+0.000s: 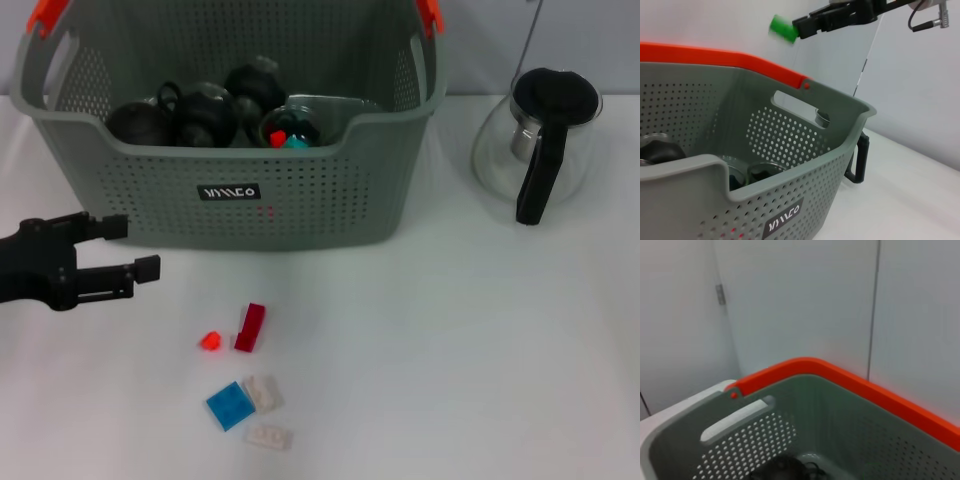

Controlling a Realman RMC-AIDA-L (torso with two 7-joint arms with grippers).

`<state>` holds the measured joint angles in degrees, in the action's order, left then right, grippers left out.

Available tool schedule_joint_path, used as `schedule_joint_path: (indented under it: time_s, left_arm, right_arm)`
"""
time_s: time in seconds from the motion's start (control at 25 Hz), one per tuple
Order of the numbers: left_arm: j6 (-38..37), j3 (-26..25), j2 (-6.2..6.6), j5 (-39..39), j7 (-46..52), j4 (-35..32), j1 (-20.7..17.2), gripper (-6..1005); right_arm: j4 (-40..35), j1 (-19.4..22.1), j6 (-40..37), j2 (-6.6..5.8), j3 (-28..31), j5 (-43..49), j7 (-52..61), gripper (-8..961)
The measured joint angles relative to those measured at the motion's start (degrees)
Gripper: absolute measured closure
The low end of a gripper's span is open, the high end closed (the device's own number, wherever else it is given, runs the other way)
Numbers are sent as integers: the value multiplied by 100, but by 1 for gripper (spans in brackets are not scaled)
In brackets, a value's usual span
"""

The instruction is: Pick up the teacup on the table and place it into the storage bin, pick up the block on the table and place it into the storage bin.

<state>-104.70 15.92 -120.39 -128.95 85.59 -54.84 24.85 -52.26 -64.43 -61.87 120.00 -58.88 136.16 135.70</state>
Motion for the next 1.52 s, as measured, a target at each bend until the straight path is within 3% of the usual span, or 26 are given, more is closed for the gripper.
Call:
schedule_joint_path:
  time_s: [0.24,0.32,0.56,0.76,1.0,1.24,1.52]
  left_arm:
    - [-2,-1,-1,-16,-13,-4,-7,158]
    - [-35,-1,-2,-17,-3,-11,-17,158]
    - [-259,115,-2,-35,-18,-92,-24,158]
    - [-308,791,4,-240,-87,-403,114,158]
    - [144,1761,6,-775,-169,-431,471,158]
    - [730,2660,-9,-967,-181,-449,729,158]
    - [1210,3371,-76,-1413,-132,-541,890,158]
  right_arm:
    - [-90,93,28,8,-40,-40,-127,681]
    - [-264,214,-82,17,-59,-235,-354,584]
    - [-913,1091,-1653,-18,-62,-2214,-2116,335]
    - [-1313,1885,-3232,-44,-58,-2745,-2503,180]
    - [-1228,2477,-3977,-17,-87,-2114,-2450,19]
    - [-514,2573,-3923,-47,18,-1833,-2447,18]
    - [-252,2577,-3794,10,117,-1852,-2450,19]
